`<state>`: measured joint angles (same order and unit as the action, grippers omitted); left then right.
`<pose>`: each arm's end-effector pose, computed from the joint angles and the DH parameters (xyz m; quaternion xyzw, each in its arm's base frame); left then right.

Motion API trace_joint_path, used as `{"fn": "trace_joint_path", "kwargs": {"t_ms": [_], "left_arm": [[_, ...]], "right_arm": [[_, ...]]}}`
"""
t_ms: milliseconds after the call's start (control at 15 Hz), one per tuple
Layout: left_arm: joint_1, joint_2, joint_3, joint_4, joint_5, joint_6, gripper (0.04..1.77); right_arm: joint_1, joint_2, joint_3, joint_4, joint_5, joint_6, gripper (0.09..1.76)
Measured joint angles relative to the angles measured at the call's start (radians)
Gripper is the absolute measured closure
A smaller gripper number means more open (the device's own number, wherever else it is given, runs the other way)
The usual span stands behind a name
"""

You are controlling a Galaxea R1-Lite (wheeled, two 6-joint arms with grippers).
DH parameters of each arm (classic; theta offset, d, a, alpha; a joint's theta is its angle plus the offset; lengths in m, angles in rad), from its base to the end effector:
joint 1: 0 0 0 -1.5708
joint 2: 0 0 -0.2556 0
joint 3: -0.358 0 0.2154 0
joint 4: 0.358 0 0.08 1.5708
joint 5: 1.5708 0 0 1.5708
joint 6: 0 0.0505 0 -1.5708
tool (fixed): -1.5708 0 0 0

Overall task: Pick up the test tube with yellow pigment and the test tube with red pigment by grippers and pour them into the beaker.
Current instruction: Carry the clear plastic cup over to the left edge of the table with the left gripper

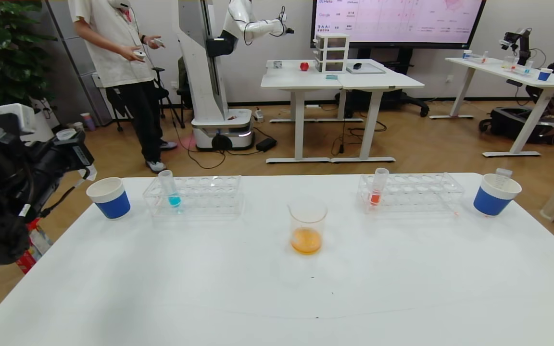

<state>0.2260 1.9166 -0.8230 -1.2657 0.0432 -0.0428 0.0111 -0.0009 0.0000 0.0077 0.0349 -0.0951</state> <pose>0.3648 0.0861 0.1183 -0.0133 -0.0884 0.1318 0.9872 0.0765 0.0026 0.0745 -0.0475 0.0023 0.0231 0.9986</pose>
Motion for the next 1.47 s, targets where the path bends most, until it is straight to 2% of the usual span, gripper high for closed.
{"fn": "trace_joint_path", "kwargs": {"t_ms": [133, 533, 933, 1467], "left_arm": [[0.002, 0.026, -0.009, -0.009, 0.0, 0.005, 1.28], [0.009, 0.198, -0.056, -0.178, 0.008, 0.008, 1.28], [0.017, 0.343, -0.167, -0.182, 0.049, 0.004, 1.28], [0.021, 0.421, -0.185, -0.189, 0.048, 0.003, 1.28]], "right_arm": [[0.0, 0.0, 0.0, 0.0, 0.0, 0.0, 0.11], [0.0, 0.0, 0.0, 0.0, 0.0, 0.0, 0.11], [0.0, 0.0, 0.0, 0.0, 0.0, 0.0, 0.11], [0.0, 0.0, 0.0, 0.0, 0.0, 0.0, 0.11]]}}
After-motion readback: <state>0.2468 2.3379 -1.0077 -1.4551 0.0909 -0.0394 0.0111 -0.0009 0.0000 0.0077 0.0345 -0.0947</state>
